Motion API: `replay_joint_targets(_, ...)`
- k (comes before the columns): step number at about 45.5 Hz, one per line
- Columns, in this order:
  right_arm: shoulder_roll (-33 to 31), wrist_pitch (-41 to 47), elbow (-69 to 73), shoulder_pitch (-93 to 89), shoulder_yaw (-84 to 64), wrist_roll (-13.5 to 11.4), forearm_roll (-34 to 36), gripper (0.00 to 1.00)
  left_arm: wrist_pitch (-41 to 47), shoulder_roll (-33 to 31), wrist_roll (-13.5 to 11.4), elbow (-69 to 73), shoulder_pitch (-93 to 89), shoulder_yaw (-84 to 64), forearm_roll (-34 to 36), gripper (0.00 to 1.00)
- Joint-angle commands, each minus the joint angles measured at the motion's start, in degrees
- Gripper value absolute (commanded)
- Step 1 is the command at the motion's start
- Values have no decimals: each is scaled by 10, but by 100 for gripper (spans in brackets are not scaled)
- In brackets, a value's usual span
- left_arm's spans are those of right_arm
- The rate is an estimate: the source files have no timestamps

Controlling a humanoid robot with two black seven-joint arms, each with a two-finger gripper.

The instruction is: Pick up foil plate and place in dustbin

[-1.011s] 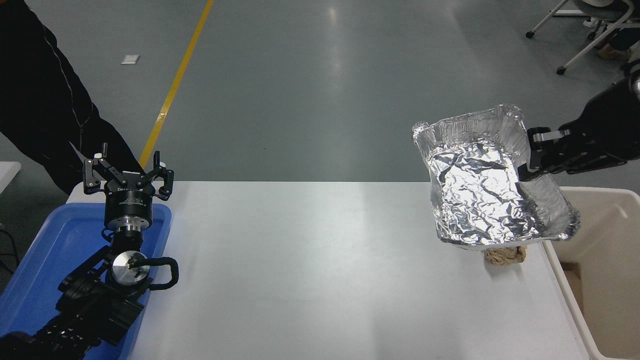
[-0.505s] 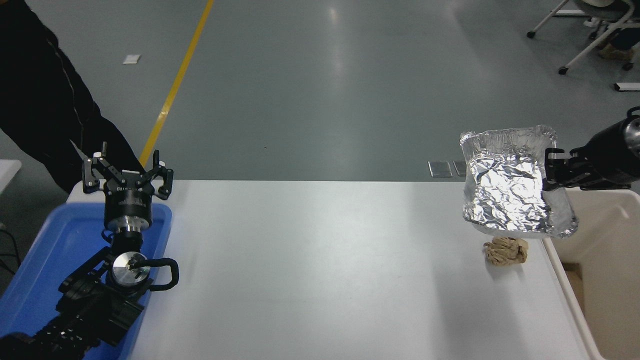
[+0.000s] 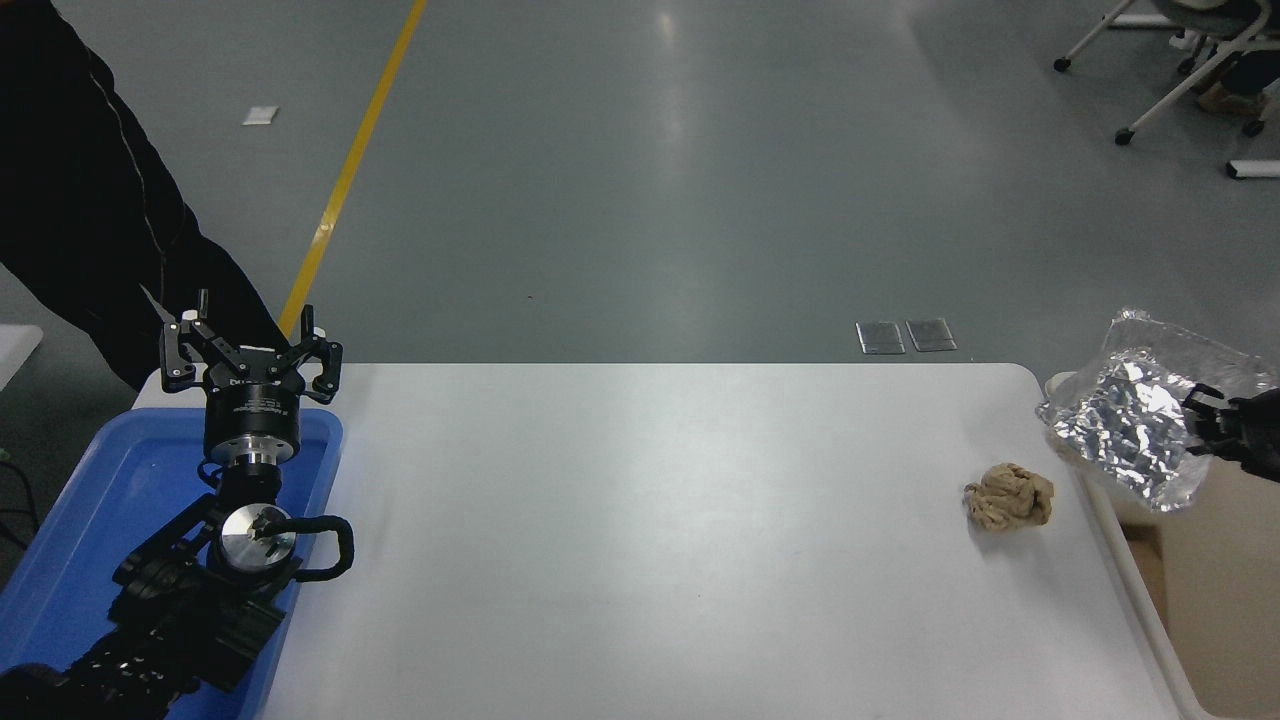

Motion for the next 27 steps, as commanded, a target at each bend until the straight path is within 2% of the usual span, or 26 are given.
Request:
replay_joint_targets(1,76,-21,-232,-215,135,-4,27,0,0,-1,0,0,0,0,0,99)
replay_joint_targets(5,87,-59,-237,-247,151,-17,27,0,0,0,0,0,0,0,0,99)
replay_joint_targets(16,119,-160,-237,-281,171,-72,28,0,0,0,0,0,0,0,-1,99)
replay_joint_targets(20,122,-172,-237,-282,192,-82,29,0,0,0,0,0,0,0,-1,99)
replay_joint_targets(27,123,-175,-236,-286,199,-85,33,1,0,0,0,0,0,0,-1,99)
